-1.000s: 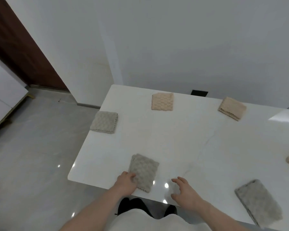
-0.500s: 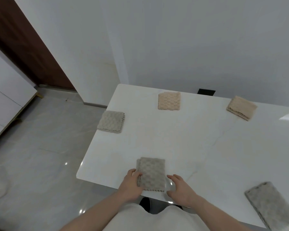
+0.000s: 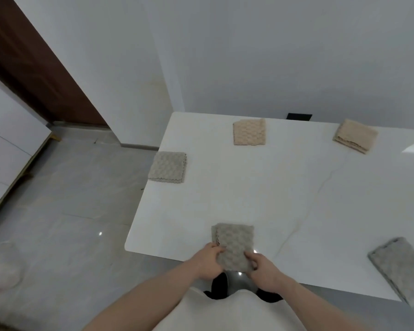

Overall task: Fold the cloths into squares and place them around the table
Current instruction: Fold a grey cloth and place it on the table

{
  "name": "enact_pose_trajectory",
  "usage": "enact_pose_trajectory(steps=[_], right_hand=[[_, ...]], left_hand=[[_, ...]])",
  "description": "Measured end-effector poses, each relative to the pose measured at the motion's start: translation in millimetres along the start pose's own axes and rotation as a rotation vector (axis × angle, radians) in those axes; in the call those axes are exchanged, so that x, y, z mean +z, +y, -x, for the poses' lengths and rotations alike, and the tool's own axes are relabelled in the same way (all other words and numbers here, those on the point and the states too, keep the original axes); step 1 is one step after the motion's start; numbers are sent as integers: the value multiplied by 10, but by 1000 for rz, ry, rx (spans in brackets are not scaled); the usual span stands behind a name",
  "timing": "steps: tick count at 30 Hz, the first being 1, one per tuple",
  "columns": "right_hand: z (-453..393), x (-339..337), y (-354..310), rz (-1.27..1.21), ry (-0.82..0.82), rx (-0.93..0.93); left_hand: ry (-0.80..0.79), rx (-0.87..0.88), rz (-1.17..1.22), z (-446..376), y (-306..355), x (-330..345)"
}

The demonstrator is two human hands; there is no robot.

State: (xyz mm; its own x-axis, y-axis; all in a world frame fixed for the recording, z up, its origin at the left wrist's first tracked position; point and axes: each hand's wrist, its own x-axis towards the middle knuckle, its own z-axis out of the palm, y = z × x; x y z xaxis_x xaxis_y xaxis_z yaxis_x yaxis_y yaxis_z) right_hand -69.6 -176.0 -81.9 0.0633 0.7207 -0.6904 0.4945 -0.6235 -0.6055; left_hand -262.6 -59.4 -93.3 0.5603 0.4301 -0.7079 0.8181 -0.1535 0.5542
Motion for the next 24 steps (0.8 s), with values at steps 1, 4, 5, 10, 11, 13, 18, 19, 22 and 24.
enact_pose_trajectory(steps=[1, 4, 5, 10, 11, 13, 18, 19, 22, 24], right_hand=[[38, 36, 37, 21, -7, -8], [151, 134, 140, 106, 70, 7], [194, 154, 143, 169, 137, -14], [212, 231, 113, 375, 246, -132], [176, 238, 101, 423, 232, -123], [90, 259, 75, 511, 210, -114], [-160, 328, 1, 561, 213, -85], [-208, 336, -24, 560, 216, -80], [-338, 342, -86, 538, 232, -72], [-371, 328, -117, 509, 227, -66]], left_hand=[[13, 17, -10, 11, -30, 5], [168, 53, -52, 60, -104, 17], [229, 59, -70, 88, -121, 14], [279, 130, -233, 186, -186, -15], [266, 128, -263, 195, -194, -19], [245, 117, -300, 196, -200, -18], [208, 110, -329, 218, -203, 9], [210, 111, -340, 220, -214, 8], [224, 105, -365, 193, -240, -13], [229, 107, -372, 166, -213, -46]])
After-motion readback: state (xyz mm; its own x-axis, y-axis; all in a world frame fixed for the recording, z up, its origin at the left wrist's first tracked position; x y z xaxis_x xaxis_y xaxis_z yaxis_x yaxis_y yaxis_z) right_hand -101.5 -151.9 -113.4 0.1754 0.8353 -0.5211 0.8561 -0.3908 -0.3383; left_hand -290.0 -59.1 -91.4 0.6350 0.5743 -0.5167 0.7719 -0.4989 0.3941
